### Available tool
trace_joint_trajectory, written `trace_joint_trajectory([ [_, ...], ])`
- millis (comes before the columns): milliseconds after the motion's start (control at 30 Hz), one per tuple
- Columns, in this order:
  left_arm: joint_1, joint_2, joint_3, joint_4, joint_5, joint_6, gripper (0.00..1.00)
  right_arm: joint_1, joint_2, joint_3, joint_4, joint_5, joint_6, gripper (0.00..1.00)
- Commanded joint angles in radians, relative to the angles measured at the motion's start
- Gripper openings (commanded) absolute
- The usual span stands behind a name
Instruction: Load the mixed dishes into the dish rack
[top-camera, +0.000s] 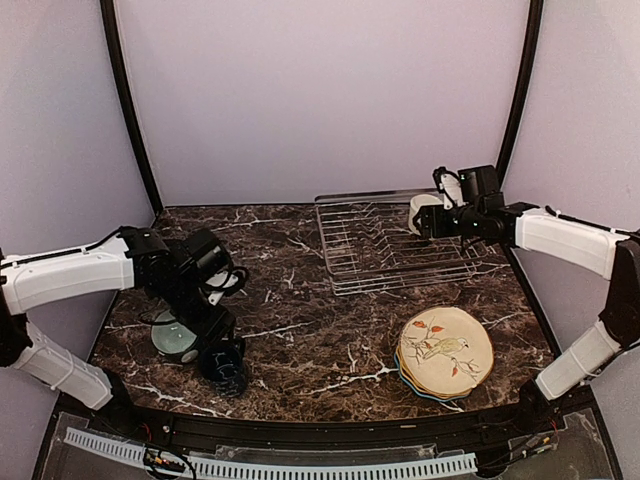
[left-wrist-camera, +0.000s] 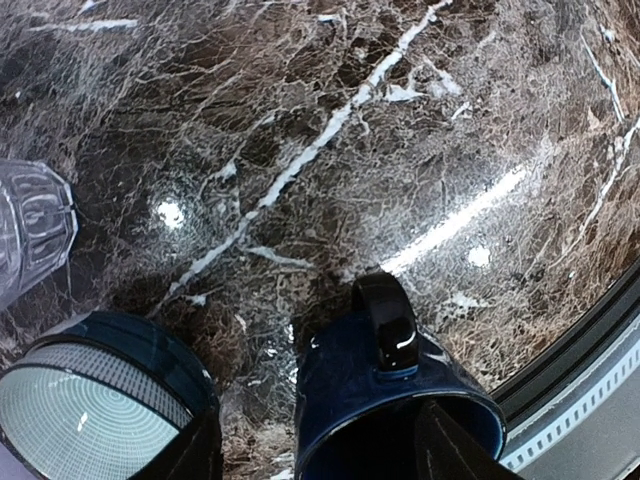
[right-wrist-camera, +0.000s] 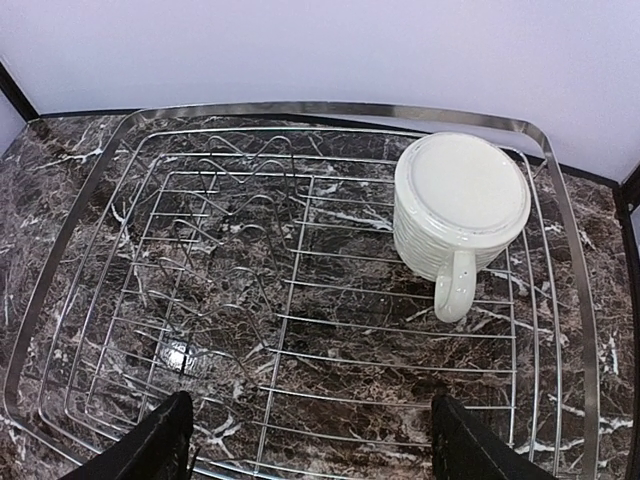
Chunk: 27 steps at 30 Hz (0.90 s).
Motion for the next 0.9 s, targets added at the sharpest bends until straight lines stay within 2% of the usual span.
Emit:
trace_joint_trajectory([
  [0, -0.005, -0.077, -0.036, -0.046, -0.029, -0.112, 0.62, 0.014, -0.011, -0.029, 0.023, -0.064, 0.028, 0.79],
  [167, -0.012, -0.104, -0.093, -0.039, -0.012, -0.176, 0.55, 0.019, -0.008, -0.038, 0.024, -0.071, 0.03, 0.79],
  [533, -0.02, -0.078, -0.152, -0.007, -0.025, -0.223, 0.46, 0.029, -0.083, -0.061, 0.021, -0.077, 0.04, 0.79],
  [700, -0.028, -0.039, -0.18, 0.059, -0.012, -0.225, 0.37, 0.034, -0.096, -0.06, 0.011, -0.086, 0.044, 0.79],
  [867, -0.042, -0.015, -0.156, 0.075, -0.012, -0.214, 0.21, 0.046, -0.108, -0.049, -0.008, -0.088, 0.042, 0.79],
])
